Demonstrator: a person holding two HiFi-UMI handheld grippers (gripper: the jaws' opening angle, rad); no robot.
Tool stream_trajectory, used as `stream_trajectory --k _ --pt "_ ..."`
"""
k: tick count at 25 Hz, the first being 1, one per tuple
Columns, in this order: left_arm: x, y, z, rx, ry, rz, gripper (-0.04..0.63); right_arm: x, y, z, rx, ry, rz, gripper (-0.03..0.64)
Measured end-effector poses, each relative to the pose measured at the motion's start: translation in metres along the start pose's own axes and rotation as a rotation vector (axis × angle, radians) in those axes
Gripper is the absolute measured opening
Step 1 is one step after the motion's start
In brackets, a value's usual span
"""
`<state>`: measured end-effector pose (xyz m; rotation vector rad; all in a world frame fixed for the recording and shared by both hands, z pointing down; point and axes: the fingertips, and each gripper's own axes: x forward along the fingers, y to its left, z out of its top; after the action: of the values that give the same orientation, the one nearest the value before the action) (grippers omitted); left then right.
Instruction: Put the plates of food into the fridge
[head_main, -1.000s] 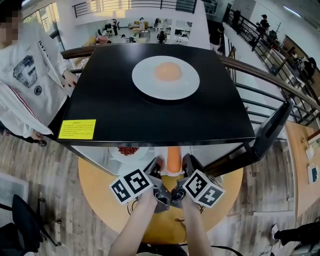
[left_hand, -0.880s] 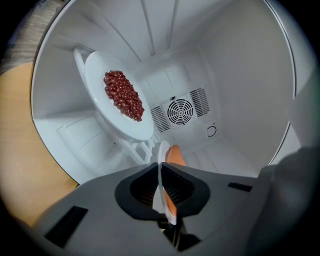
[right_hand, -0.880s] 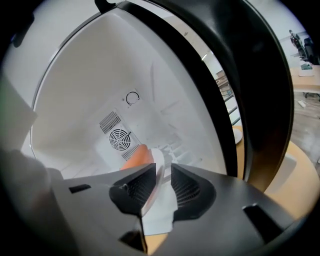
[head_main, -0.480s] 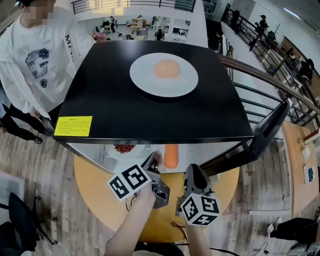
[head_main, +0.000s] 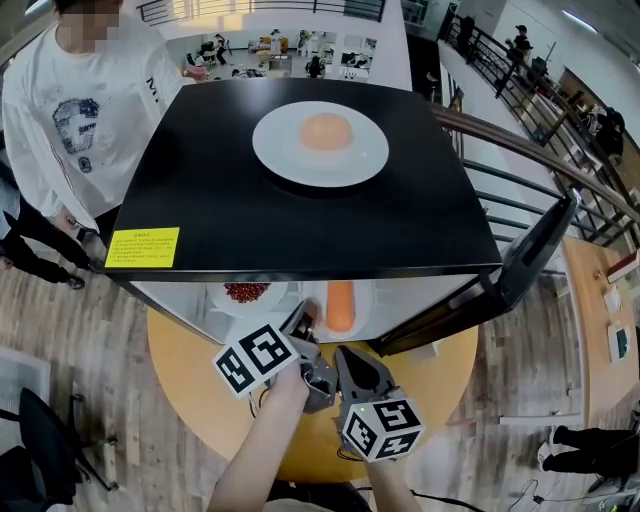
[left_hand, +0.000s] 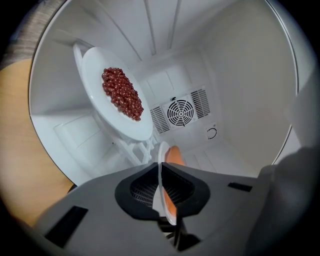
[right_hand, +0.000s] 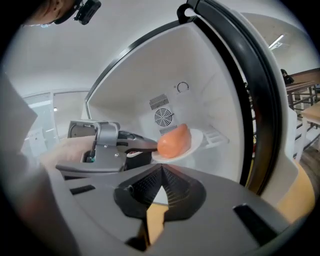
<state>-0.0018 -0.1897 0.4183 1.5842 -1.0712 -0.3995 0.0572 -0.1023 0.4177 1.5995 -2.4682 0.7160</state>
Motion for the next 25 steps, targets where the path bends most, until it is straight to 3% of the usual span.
stream_trajectory --k 10,17,20,25 --pt "-0.001 -0.003 -0.005 0.008 0.049 -0.028 0.026 0.012 0.002 0.003 0.066 0.001 0.035 0.011" --pt "-0.004 -0.007 -0.008 0.027 0.082 -0.064 0.026 0.014 -0.012 0.009 0.108 -0.03 -0.009 0.011" --pt "-0.003 -0.01 -0.013 0.061 0.122 -0.085 0.026 0.016 -0.027 0.015 0.133 -0.051 -0.047 0.011" --pt "-0.001 -0.016 -0.022 0.05 0.185 -0.123 0.031 0.02 -0.047 0.025 0.161 -0.075 -0.096 0.011"
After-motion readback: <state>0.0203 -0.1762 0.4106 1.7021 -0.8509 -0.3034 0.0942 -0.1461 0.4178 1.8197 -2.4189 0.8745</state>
